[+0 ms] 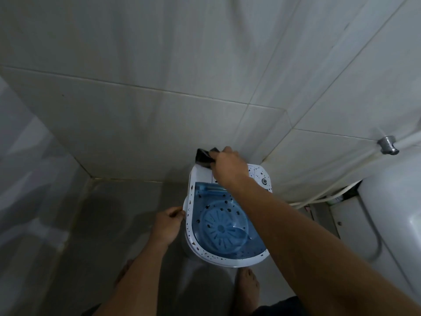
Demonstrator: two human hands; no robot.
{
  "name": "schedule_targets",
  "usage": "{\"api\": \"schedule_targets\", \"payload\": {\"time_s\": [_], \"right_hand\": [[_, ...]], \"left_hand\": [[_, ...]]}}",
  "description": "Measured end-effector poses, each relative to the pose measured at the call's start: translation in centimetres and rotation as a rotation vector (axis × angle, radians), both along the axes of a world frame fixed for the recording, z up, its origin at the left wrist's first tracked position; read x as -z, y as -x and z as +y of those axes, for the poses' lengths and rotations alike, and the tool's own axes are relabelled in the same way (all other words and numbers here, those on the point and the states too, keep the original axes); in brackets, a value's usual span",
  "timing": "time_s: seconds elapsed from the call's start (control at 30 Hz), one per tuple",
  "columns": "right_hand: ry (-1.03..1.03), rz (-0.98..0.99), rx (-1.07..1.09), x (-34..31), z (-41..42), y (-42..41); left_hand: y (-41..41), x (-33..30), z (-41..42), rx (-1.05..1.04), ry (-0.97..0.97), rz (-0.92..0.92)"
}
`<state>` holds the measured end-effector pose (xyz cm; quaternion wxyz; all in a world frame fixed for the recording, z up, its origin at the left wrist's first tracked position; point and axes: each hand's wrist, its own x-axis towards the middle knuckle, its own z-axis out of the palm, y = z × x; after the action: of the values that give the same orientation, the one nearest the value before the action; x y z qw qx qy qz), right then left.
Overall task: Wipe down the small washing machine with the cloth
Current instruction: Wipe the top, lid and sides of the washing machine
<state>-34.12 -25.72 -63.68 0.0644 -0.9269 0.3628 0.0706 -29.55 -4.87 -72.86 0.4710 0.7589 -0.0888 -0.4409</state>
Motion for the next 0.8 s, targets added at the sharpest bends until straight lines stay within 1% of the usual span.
{"api": "schedule_targets", "payload": {"time_s": [0.1, 0.17, 0.27, 0.37, 0.47, 0.5, 0.6, 0.73, 0.8], "right_hand": [[-0.004, -0.015, -0.011, 1.0, 1.0, 2.6], [0.007, -0.045, -0.043, 1.5, 2.5, 4.5], [0.003, -0.027, -0.065, 1.9, 4.1, 5.9], [-0.071, -0.021, 0.002, 0.8, 2.9, 4.3], [-0.099, -0.155, 0.106, -0.1, 1.1, 3.3], [-0.086, -0.152, 0.115, 0.1, 1.0, 3.4], [-0.031, -0.06, 0.068, 1.4, 2.5, 4.2], [-0.026, -0.084, 0.062, 2.4, 4.0, 5.2], [-0.038, -0.046, 0.038, 2.1, 4.2, 5.5]], "left_hand": [[-0.2, -0.1, -0.1, 0.031, -0.008, -0.034], [-0.2, -0.3, -0.1, 0.045, -0.022, -0.023], [-0.2, -0.4, -0.1, 0.042, -0.038, -0.02], [0.0, -0.6, 0.1, 0.041, -0.026, -0.033], [0.0, -0.7, 0.1, 0.031, -0.032, -0.054], [0.1, -0.8, 0.0, 0.031, -0.028, -0.049], [0.0, -1.0, 0.0, 0.042, -0.036, -0.037], [-0.2, -0.9, -0.1, 0.052, -0.055, -0.036], [-0.1, -1.0, -0.1, 0.055, -0.051, -0.044]]}}
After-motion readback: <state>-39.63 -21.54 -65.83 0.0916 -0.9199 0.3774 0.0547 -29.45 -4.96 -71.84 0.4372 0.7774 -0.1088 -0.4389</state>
